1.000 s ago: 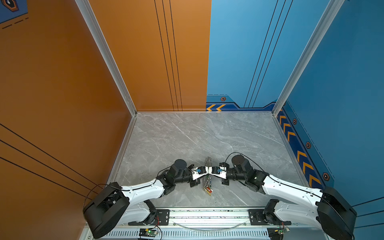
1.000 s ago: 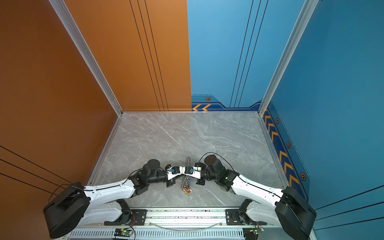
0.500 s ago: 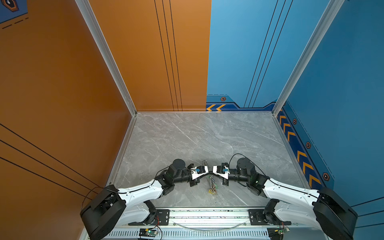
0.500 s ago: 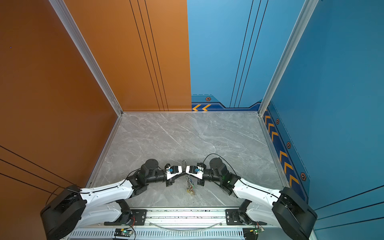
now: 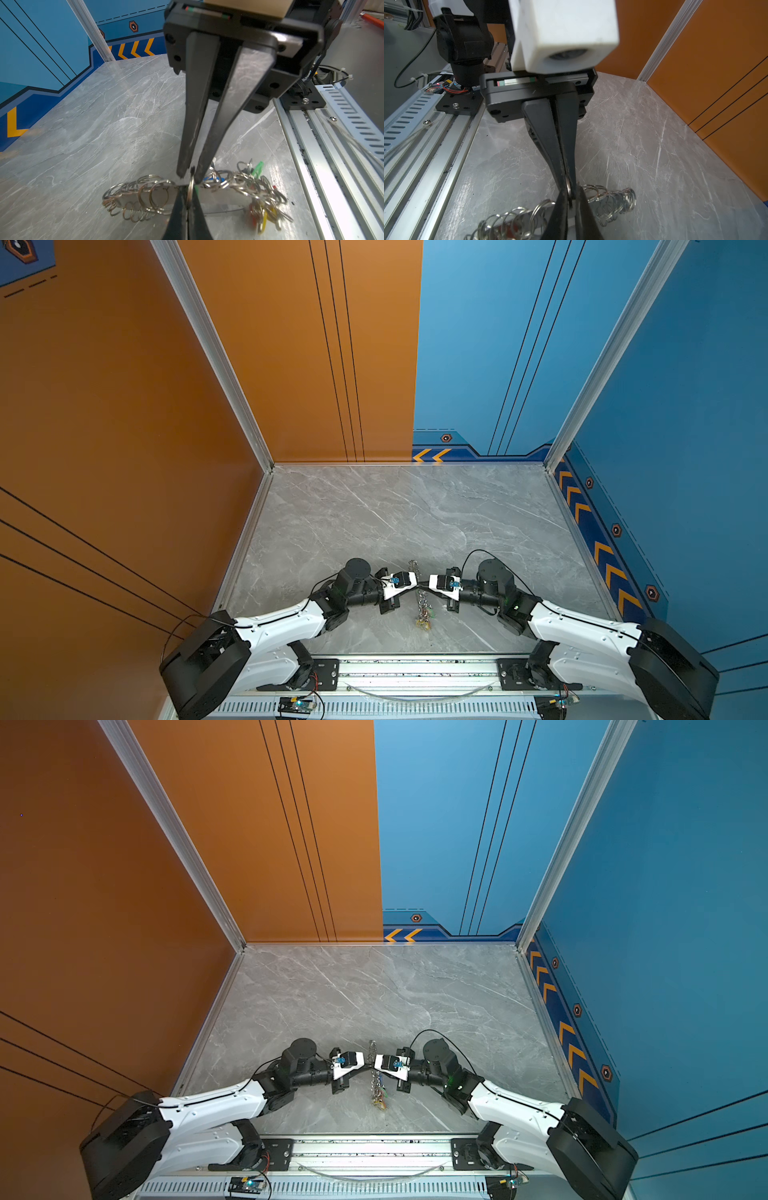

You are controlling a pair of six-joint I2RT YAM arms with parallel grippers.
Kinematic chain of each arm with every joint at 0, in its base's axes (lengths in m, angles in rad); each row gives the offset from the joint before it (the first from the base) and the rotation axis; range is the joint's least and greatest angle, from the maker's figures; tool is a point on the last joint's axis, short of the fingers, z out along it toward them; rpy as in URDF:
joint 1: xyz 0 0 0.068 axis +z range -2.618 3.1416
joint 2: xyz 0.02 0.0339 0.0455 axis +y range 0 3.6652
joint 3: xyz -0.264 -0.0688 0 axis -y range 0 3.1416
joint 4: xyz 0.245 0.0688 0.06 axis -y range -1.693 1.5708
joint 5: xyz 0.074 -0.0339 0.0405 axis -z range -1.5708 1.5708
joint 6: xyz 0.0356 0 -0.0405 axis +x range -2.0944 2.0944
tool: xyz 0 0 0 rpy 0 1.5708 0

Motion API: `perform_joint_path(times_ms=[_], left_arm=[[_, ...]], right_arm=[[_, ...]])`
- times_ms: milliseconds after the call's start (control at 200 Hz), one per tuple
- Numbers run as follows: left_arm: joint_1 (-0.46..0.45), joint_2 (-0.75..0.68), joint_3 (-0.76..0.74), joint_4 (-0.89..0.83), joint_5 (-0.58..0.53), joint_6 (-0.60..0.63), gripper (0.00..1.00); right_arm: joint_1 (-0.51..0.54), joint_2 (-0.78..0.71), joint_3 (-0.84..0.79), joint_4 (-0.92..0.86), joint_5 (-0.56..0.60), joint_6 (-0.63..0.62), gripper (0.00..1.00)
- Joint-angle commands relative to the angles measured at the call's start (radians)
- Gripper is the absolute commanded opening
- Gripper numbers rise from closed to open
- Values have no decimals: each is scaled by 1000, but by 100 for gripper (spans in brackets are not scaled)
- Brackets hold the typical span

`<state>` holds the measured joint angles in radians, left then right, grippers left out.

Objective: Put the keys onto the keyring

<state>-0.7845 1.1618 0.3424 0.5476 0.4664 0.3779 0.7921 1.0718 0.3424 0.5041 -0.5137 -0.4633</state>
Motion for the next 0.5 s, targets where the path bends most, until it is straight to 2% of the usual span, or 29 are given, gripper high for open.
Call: perform_joint_path(times_ms=[0,130,496], left_arm=[[2,11,9,12,-18,19,0],[2,21,13,9,-18,26,0],[-1,30,16,9,-11,28,0]], right_arm=[[12,-53,63,-235,109,-119,20],[44,-57,90,-303,181,-161,21],[80,2,132,-283,163,-153,18]])
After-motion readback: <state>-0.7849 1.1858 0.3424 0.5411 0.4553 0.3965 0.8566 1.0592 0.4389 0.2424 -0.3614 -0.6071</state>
